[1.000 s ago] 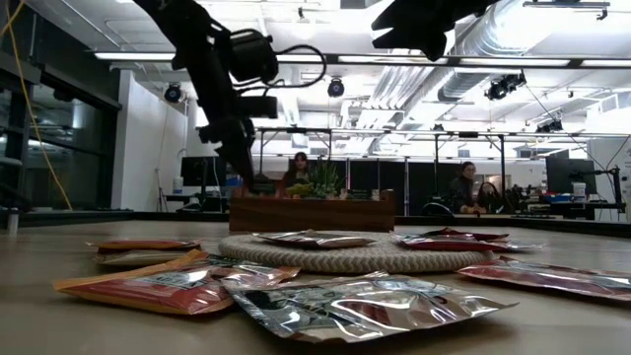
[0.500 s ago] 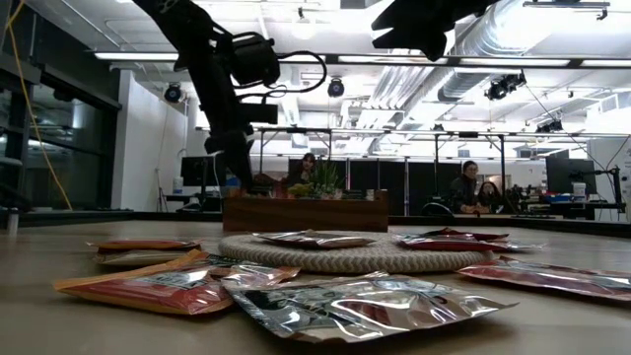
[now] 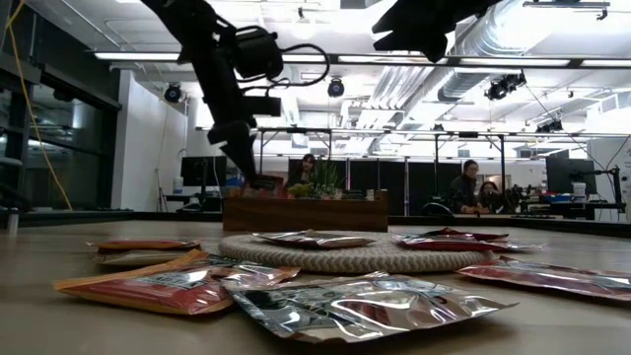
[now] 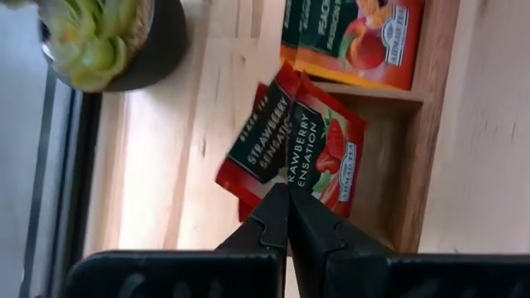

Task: Pick & Place Tea
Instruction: Put the red tea bag into the left section of the wooden organizer

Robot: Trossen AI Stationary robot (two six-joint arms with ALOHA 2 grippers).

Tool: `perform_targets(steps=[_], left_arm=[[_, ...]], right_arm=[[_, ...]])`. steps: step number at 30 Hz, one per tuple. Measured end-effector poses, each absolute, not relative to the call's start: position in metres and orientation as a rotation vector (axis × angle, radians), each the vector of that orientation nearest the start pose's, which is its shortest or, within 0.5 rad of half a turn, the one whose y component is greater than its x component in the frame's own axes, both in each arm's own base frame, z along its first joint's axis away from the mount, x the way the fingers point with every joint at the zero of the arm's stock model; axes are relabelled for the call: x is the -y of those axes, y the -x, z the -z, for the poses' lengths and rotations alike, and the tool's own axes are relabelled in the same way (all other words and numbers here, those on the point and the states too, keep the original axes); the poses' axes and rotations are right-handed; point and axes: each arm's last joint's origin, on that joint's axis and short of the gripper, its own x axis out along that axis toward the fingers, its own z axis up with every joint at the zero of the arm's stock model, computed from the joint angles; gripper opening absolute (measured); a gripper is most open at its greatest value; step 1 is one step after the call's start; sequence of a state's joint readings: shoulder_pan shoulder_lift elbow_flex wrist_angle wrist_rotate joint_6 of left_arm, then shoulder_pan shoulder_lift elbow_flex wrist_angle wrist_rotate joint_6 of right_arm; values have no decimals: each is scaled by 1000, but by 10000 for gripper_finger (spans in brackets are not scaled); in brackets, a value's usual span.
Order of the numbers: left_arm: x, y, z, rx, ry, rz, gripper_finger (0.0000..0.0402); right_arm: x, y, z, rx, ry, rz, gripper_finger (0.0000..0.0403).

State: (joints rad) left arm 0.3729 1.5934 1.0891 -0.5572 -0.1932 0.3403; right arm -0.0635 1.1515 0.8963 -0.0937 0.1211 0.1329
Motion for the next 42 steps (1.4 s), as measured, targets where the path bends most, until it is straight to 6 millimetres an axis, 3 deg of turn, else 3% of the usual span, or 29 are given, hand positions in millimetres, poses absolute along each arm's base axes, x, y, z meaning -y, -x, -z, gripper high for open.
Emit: perform_targets(steps=[9,28,42], left_arm=[[-122,-298,-233,-1115,-218,-299,1],[-119,-295,-231,-1147,-159,-265,5],[-119,-294,-232,-1154,-162,-271,136]], right_arm=[[20,-255,-308,-338,-120,206,193],[20,-254,-306,-352,-121,206,193],[20,-254,-306,-350,-144,206,193]])
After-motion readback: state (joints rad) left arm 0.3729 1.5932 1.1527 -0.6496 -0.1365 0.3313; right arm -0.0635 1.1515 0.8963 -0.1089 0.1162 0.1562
